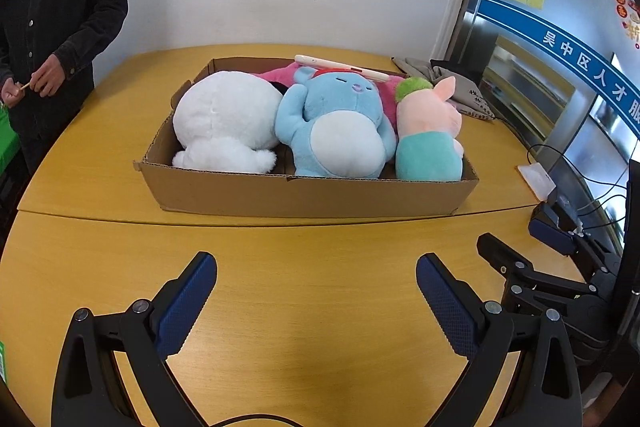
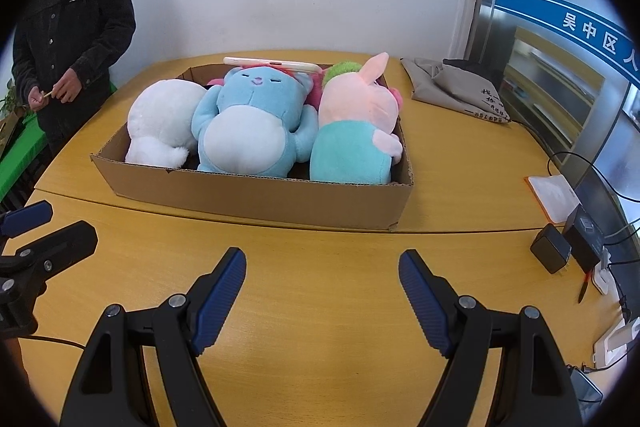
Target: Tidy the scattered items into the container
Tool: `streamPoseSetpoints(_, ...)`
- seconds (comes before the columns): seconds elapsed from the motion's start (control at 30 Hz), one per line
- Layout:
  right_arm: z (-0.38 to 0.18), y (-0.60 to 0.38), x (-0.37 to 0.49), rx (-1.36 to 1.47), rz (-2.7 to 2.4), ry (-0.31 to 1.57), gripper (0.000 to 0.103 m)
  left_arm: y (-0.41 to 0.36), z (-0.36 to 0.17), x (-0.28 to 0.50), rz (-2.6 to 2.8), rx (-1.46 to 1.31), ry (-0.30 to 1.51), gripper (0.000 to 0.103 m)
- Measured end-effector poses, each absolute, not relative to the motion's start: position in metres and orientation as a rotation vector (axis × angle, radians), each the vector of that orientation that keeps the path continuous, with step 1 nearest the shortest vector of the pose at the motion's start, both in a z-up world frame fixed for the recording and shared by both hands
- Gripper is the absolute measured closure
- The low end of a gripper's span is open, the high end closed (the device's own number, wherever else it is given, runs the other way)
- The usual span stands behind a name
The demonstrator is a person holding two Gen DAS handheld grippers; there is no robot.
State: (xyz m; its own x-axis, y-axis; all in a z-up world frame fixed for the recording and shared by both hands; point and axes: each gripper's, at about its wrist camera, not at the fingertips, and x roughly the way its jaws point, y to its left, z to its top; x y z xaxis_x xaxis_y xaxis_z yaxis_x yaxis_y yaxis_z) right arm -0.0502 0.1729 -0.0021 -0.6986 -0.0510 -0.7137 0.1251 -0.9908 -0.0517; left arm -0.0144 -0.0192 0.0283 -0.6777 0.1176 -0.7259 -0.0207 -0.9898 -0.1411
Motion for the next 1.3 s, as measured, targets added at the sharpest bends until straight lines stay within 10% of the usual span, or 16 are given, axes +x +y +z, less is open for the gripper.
streamPoseSetpoints(1.3, -0.006, 0.176, -0.050, 1.186, -2.802, 0.128, 0.024, -0.018, 0.018, -0.012, 2.823, -1.271, -0.149, 0.002)
